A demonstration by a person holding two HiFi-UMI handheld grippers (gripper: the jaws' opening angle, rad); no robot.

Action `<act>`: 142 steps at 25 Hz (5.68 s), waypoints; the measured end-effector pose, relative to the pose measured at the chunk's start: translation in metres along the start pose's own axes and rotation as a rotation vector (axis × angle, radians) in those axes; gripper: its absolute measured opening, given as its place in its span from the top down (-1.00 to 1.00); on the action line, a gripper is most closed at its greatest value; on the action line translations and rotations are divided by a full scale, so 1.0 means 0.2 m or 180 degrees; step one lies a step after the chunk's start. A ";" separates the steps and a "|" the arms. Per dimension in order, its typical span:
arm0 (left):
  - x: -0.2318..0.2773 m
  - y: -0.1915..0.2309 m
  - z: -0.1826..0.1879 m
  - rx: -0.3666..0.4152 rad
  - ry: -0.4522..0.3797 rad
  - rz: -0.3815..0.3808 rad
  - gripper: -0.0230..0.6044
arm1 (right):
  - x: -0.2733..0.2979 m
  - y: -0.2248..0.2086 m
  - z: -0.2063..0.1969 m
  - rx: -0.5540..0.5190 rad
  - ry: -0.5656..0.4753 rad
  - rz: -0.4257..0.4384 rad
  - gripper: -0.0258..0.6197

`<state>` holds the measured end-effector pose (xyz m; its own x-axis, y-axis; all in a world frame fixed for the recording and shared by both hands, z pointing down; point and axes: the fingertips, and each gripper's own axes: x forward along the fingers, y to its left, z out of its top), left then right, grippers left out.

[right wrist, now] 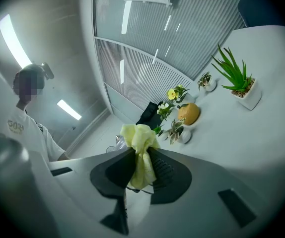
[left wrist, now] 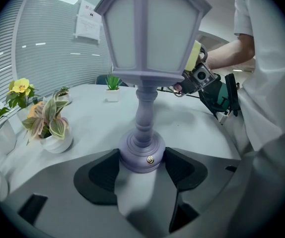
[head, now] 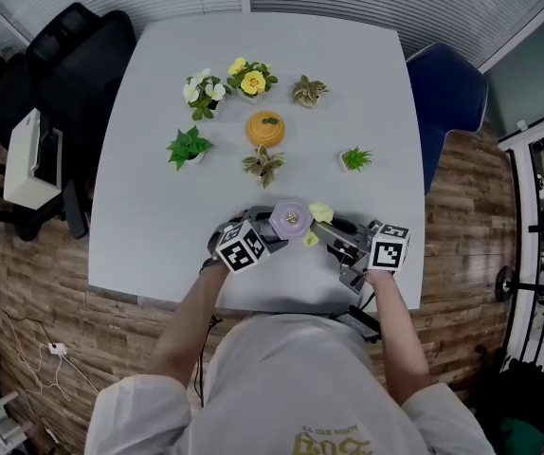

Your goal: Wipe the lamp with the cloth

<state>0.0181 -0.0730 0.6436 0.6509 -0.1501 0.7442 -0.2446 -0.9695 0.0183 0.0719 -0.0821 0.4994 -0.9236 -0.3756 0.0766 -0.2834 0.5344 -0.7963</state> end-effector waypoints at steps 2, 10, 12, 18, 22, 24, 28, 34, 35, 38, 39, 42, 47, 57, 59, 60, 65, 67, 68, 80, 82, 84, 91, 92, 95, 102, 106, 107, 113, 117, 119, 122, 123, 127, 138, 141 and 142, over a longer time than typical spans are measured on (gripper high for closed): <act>0.00 0.00 0.00 -0.0002 0.0001 0.0004 -0.01 | -0.01 0.01 0.00 0.0001 -0.0008 0.0017 0.67; 0.00 0.00 0.00 -0.0004 0.0000 0.0022 -0.01 | -0.01 0.08 -0.03 -0.0072 0.0124 0.0071 0.66; 0.00 0.00 0.00 -0.0009 0.0005 0.0014 -0.01 | -0.01 0.08 -0.04 -0.0054 0.0134 0.0087 0.67; 0.00 0.00 0.00 -0.0027 0.0009 0.0006 -0.01 | 0.00 0.13 -0.11 -0.0114 0.0350 0.0256 0.67; 0.00 0.00 0.00 -0.0026 0.0005 0.0004 -0.01 | 0.01 0.11 -0.12 -0.0086 0.0342 0.0228 0.67; 0.00 0.00 0.00 -0.0025 0.0005 0.0005 -0.01 | 0.01 0.09 -0.13 -0.0117 0.0393 0.0172 0.67; 0.00 0.00 0.00 -0.0019 0.0002 0.0011 -0.01 | 0.03 0.04 -0.15 -0.0164 0.0527 0.0037 0.67; 0.01 0.00 0.00 -0.0021 0.0003 0.0010 -0.01 | 0.03 0.03 -0.16 -0.0186 0.0568 -0.0001 0.67; 0.01 0.00 0.00 -0.0018 0.0002 0.0009 -0.01 | 0.03 0.03 -0.16 -0.0192 0.0574 0.0001 0.67; 0.01 0.00 0.00 -0.0010 -0.0004 0.0012 -0.01 | 0.03 0.06 -0.17 -0.0201 0.0604 0.0027 0.67; 0.01 0.00 0.00 -0.0010 -0.0003 0.0013 -0.01 | 0.03 0.07 -0.17 -0.0201 0.0614 0.0040 0.67; 0.00 0.00 0.00 -0.0011 -0.0001 0.0017 -0.01 | 0.03 0.09 -0.18 -0.0208 0.0644 0.0075 0.67; 0.00 0.00 0.00 -0.0016 0.0002 0.0010 -0.01 | 0.02 0.11 -0.20 -0.0203 0.0747 0.0134 0.67; 0.01 0.00 0.00 -0.0019 0.0002 0.0007 -0.01 | 0.06 0.04 -0.28 -0.0511 0.1066 -0.0113 0.67; 0.00 0.00 0.00 -0.0018 0.0001 0.0008 -0.01 | 0.06 0.03 -0.28 -0.0514 0.1085 -0.0103 0.66; 0.00 0.00 0.00 -0.0018 0.0002 0.0009 -0.01 | 0.06 0.02 -0.29 -0.0517 0.1095 -0.0100 0.67; 0.00 0.00 0.01 -0.0019 -0.0002 0.0008 -0.01 | 0.07 0.00 -0.28 -0.0542 0.1153 -0.0139 0.66; 0.00 0.00 0.01 -0.0020 0.0000 0.0008 -0.01 | 0.08 -0.01 -0.29 -0.0533 0.1171 -0.0147 0.66; 0.00 0.00 0.01 -0.0021 0.0001 0.0008 -0.01 | 0.08 -0.02 -0.29 -0.0527 0.1176 -0.0144 0.66; 0.00 0.00 0.00 -0.0024 0.0005 0.0010 -0.01 | 0.10 -0.05 -0.30 -0.0537 0.1275 -0.0159 0.66; 0.00 0.00 0.00 -0.0023 0.0005 0.0014 -0.01 | 0.10 -0.06 -0.31 -0.0553 0.1287 -0.0166 0.66; 0.01 0.00 0.00 -0.0022 0.0005 0.0017 -0.01 | 0.10 -0.06 -0.31 -0.0577 0.1311 -0.0189 0.66; 0.00 0.00 0.00 -0.0028 0.0007 0.0012 -0.01 | 0.11 -0.09 -0.32 -0.0607 0.1394 -0.0270 0.66; 0.00 0.00 0.00 -0.0028 0.0008 0.0011 -0.01 | 0.11 -0.09 -0.33 -0.0607 0.1399 -0.0274 0.66; 0.00 0.00 0.00 -0.0026 0.0006 0.0013 -0.01 | 0.12 -0.11 -0.33 -0.0602 0.1416 -0.0283 0.66; 0.01 0.00 0.01 -0.0036 0.0002 0.0017 -0.01 | 0.19 -0.19 -0.35 -0.0611 0.1440 -0.0492 0.67; 0.00 0.01 0.00 -0.0040 0.0005 0.0025 -0.02 | 0.20 -0.19 -0.34 -0.0553 0.1406 -0.0460 0.67; 0.00 0.01 0.00 -0.0040 0.0007 0.0025 -0.01 | 0.20 -0.19 -0.34 -0.0540 0.1398 -0.0458 0.67; 0.01 0.01 0.01 -0.0010 -0.0020 0.0041 -0.01 | 0.20 -0.25 -0.36 -0.0484 0.1464 -0.0642 0.67; 0.01 0.01 0.00 -0.0015 -0.0012 0.0038 -0.01 | 0.18 -0.31 -0.40 -0.0443 0.1581 -0.0818 0.66; 0.01 0.01 0.00 -0.0019 -0.0011 0.0035 -0.01 | 0.18 -0.33 -0.41 -0.0407 0.1592 -0.0841 0.67; 0.01 0.01 0.01 -0.0019 -0.0009 0.0034 -0.01 | 0.18 -0.34 -0.40 -0.0415 0.1590 -0.0859 0.67; 0.01 0.01 0.01 -0.0018 -0.0009 0.0034 -0.01 | 0.18 -0.34 -0.40 -0.0430 0.1589 -0.0872 0.67; 0.01 0.00 0.00 -0.0017 -0.0010 0.0029 -0.01 | 0.16 -0.35 -0.37 -0.0430 0.1504 -0.0958 0.67; 0.01 0.00 0.01 -0.0014 -0.0015 0.0027 -0.01 | 0.19 -0.41 -0.28 -0.0265 0.1236 -0.1085 0.67; 0.01 0.00 0.01 -0.0011 -0.0016 0.0022 -0.01 | 0.19 -0.43 -0.27 -0.0247 0.1202 -0.1098 0.67; 0.01 0.01 0.01 -0.0012 -0.0013 0.0022 -0.01 | 0.20 -0.43 -0.26 -0.0240 0.1188 -0.1099 0.67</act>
<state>0.0196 -0.0746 0.6440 0.6522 -0.1576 0.7415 -0.2519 -0.9676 0.0158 0.0462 -0.1029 0.6025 -0.7983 -0.2513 0.5473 -0.5932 0.4853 -0.6424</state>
